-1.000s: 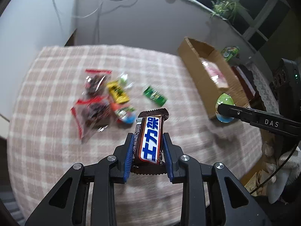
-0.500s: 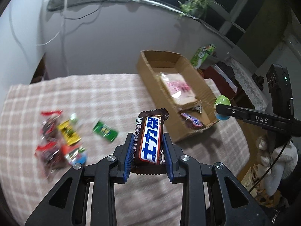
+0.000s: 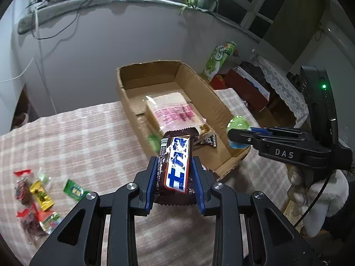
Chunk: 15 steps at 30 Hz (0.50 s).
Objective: Organize snacks
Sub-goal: 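Carry both items over the box and open both tools to drop them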
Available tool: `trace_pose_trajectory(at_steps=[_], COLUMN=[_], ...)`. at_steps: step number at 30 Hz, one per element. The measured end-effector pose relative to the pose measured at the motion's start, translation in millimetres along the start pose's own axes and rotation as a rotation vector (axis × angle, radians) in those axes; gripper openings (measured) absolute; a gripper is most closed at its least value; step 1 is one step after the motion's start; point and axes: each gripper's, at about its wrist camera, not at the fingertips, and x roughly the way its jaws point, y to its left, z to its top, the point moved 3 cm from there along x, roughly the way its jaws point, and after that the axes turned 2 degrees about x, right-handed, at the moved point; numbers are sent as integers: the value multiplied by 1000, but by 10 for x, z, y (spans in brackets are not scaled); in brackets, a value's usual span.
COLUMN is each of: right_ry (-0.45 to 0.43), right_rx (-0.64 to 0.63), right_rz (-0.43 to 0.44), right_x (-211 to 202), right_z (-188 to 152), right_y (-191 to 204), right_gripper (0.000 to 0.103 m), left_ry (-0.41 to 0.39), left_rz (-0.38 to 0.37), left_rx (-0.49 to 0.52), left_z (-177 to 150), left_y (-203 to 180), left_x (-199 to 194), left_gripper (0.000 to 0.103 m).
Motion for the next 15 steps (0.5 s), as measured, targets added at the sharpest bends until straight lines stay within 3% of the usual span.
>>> trace_pose_trajectory(at_steps=[15], right_ry=[34], right_rx=[7], right_rz=[-7], right_x=[156], right_z=[69], right_y=[-135], right_gripper=[25], left_ry=[34], left_rz=[6], left_rx=[55], left_z=[91], left_y=[-201], left_x=[245], left_gripper=[29])
